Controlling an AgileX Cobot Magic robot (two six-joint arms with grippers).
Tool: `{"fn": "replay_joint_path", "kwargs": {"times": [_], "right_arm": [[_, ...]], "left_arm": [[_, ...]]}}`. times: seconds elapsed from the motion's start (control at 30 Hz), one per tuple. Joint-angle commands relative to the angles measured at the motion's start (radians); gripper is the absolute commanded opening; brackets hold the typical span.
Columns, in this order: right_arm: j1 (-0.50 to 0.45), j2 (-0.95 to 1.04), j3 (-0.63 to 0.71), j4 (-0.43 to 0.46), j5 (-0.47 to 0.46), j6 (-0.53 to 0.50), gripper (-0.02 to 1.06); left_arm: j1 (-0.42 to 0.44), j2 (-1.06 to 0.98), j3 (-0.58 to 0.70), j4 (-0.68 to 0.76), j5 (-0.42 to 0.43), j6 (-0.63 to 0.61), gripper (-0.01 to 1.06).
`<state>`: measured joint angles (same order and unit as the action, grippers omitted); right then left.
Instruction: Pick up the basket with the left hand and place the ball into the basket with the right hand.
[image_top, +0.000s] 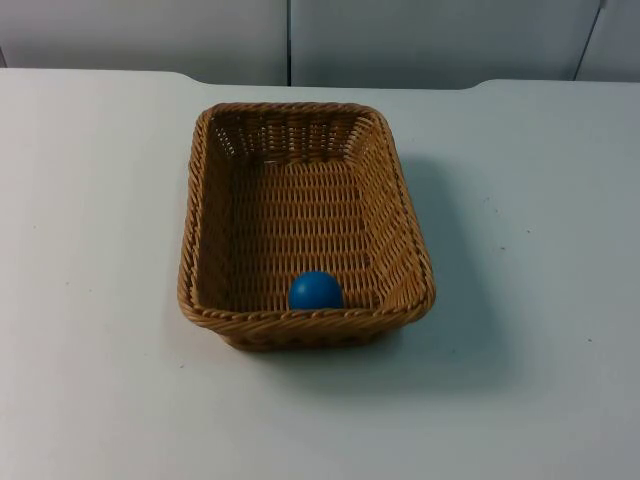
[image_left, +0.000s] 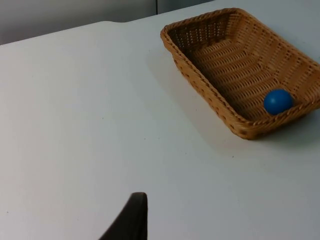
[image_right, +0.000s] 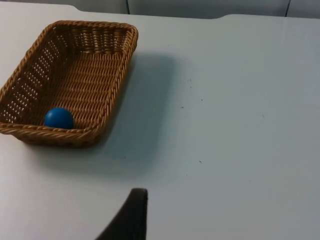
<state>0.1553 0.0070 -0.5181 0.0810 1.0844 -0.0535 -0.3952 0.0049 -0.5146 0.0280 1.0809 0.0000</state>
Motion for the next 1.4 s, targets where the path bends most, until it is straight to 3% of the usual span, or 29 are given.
{"fn": "replay_joint_path", "kwargs": {"times": [0.0,0.4,0.5,0.53,0.7,0.87,1.0,1.37], "right_arm": [[0.004,-0.007,0.006,0.005,-0.006,0.001,1.04],[-0.007,-0.007,0.006,0.003,-0.006,0.001,1.04],[-0.068,-0.007,0.006,0.003,-0.006,0.001,1.04],[-0.068,-0.007,0.006,0.003,-0.006,0.001,1.04],[-0.148,-0.007,0.006,0.003,-0.006,0.001,1.04],[-0.156,-0.007,0.006,0.003,-0.006,0.001,1.04],[-0.156,-0.007,0.006,0.003,-0.006,0.001,1.04],[-0.156,-0.007,0.006,0.003,-0.006,0.001,1.04]], "left_arm": [[-0.007,-0.005,0.003,0.001,-0.001,-0.006,1.05],[0.021,-0.005,0.003,0.001,-0.001,-0.007,1.05],[0.13,-0.005,0.003,0.001,-0.001,-0.007,1.05],[0.13,-0.005,0.003,0.001,-0.001,-0.007,1.05],[0.328,-0.005,0.003,0.001,-0.001,-0.007,1.05],[0.45,-0.005,0.003,0.001,-0.001,-0.007,1.05],[0.481,-0.005,0.003,0.001,-0.001,-0.007,1.05],[0.462,-0.005,0.003,0.001,-0.001,-0.007,1.05]]}}
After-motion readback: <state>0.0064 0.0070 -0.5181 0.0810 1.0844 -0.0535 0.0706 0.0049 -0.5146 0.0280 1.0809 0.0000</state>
